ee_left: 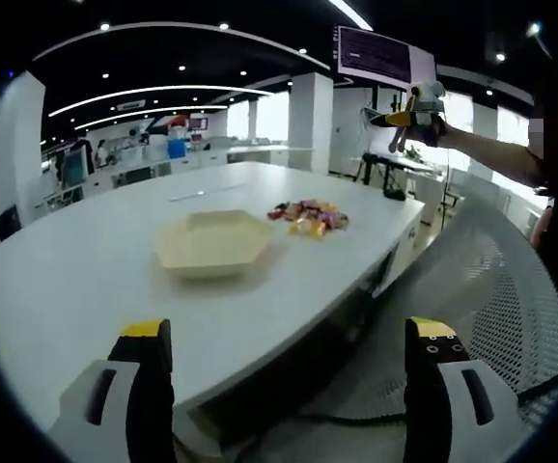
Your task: Place the target food into the container with the food tongs after gripping and lifting it, then release it inside without dropping or visibly crushing the food.
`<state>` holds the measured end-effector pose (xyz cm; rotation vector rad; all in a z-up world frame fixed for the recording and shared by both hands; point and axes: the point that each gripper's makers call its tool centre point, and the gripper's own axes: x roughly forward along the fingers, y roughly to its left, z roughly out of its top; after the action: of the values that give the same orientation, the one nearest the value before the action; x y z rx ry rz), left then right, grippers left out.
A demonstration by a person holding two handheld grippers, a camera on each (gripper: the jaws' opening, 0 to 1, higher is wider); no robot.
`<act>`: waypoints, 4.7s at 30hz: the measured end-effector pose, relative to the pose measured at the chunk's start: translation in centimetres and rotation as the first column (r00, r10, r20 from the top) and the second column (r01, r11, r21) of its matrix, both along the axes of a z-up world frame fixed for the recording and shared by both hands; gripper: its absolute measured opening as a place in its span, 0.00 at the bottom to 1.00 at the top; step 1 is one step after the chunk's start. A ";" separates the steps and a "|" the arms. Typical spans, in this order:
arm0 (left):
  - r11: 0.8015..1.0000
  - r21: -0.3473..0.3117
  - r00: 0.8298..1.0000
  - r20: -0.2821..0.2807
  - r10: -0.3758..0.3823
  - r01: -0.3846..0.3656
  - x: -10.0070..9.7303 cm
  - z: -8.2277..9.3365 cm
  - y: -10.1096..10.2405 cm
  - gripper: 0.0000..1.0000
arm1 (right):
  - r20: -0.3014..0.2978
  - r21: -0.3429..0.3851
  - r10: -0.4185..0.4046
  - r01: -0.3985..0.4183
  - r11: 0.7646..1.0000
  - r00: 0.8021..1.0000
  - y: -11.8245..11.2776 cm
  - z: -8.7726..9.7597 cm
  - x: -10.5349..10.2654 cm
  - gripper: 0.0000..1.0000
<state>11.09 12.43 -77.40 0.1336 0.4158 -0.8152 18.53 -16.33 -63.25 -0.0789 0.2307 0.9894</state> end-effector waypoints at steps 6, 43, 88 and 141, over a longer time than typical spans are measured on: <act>1.000 -0.003 1.000 -0.006 -0.018 0.018 -0.1 0.0 -0.3 0.94 | -0.036 -0.040 -0.110 0.109 0.993 0.993 -1.5 -3.2 3.0 0.22; 0.999 -0.028 1.000 -0.009 -0.028 0.028 -0.5 0.1 -0.5 0.89 | -0.167 -0.102 -0.251 0.237 0.966 0.953 6.4 -12.2 11.3 0.23; 0.999 -0.034 0.999 -0.027 -0.029 0.028 -0.6 0.0 -0.6 0.84 | -0.129 -0.275 -0.374 0.330 0.903 0.918 8.6 -16.8 13.8 0.21; 0.998 -0.037 0.998 0.024 -0.052 0.053 -0.4 0.7 -0.9 0.98 | -0.045 -0.219 -0.338 0.321 0.921 0.940 9.6 -4.2 15.2 0.19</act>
<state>10.66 11.57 -76.73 0.1194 0.3768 -0.8723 33.70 -6.77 -67.41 -0.1851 0.4096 0.6291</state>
